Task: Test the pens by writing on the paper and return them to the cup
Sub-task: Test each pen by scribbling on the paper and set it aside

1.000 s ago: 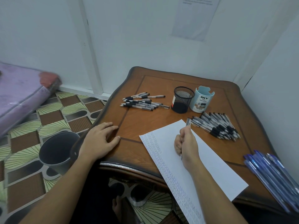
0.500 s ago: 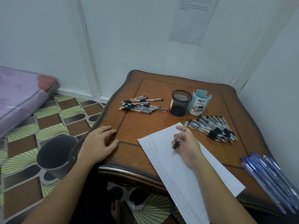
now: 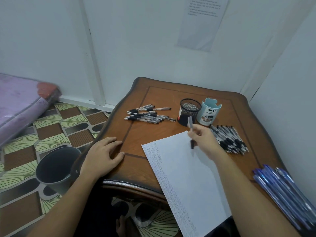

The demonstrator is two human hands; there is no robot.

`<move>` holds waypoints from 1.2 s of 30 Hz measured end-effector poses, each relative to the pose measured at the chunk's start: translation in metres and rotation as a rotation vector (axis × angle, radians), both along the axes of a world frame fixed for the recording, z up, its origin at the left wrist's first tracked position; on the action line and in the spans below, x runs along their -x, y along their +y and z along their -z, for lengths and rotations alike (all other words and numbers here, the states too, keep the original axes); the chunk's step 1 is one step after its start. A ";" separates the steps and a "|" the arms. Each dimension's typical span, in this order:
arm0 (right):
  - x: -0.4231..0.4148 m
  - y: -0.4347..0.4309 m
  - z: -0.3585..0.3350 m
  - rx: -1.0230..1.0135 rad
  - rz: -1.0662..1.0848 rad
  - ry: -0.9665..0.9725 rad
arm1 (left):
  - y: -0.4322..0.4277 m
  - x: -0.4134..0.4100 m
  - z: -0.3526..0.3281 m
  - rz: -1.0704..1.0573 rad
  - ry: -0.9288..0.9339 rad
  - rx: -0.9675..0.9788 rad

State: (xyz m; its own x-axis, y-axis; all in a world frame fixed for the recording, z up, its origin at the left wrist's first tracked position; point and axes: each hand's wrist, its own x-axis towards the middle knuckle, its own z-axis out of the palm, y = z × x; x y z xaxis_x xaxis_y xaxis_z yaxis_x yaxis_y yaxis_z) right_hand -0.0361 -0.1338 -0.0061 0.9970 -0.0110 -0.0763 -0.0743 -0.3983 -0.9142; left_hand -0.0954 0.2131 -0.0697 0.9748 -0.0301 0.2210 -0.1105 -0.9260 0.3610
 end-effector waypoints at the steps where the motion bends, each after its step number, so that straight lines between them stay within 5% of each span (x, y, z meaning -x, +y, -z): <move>1: -0.005 -0.012 -0.001 0.136 0.026 -0.034 | 0.000 0.000 0.000 -0.003 -0.008 0.003; 5: -0.016 -0.059 -0.006 0.615 0.119 -0.077 | 0.001 -0.003 -0.001 -0.012 0.014 0.029; 15: -0.026 -0.075 -0.004 1.209 0.112 -0.085 | -0.059 -0.009 -0.005 0.224 0.102 0.212; 19: -0.029 -0.053 0.000 1.077 0.085 -0.227 | -0.061 -0.011 -0.002 0.233 0.114 0.100; 25: -0.054 0.027 0.012 0.702 -0.269 -0.270 | -0.061 -0.013 -0.002 0.212 0.119 0.127; 36: -0.084 0.100 0.037 0.704 -0.312 -0.234 | -0.059 -0.016 -0.005 0.191 0.149 0.184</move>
